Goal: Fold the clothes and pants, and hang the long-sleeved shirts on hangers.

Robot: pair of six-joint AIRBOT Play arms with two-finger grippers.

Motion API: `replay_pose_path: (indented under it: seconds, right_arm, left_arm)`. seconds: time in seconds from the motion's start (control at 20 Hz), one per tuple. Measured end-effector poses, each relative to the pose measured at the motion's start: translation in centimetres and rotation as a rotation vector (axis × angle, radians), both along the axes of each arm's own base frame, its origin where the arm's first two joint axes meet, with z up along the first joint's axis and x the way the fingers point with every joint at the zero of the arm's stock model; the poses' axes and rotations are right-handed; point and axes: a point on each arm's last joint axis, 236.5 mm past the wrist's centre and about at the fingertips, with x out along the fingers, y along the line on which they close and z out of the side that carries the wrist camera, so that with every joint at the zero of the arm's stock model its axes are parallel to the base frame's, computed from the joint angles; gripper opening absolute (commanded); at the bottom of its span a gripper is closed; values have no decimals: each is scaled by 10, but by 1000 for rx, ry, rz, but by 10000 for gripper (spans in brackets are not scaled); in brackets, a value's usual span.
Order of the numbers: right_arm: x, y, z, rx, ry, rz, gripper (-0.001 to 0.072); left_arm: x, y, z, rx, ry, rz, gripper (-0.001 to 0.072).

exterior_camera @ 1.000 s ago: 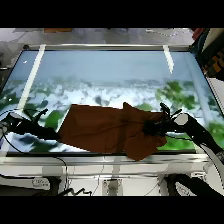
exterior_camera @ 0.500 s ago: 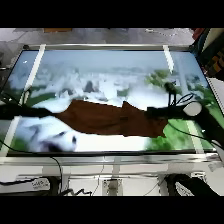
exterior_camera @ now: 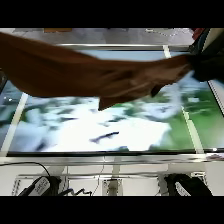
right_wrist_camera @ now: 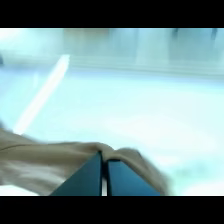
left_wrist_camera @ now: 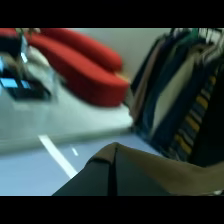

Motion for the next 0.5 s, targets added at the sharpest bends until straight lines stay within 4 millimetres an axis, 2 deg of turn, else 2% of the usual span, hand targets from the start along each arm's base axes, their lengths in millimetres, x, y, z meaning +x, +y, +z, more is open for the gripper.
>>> replay_pose_path:
  seconds: [0.15,0.3,0.4,0.5]
  right_arm:
    - [-52,-9,65,5,-185,-17,12]
    - [-93,-15,104,21,-319,-29,11]
    - [-103,-21,122,30,-389,-49,10]
    - [-93,-24,130,37,-420,-67,10]
  left_arm:
    - [-41,-18,45,35,-135,63,13]
    - [-74,-35,77,54,-241,122,13]
    - [-82,-34,89,68,-280,197,13]
    - [-78,-24,87,102,-270,282,13]
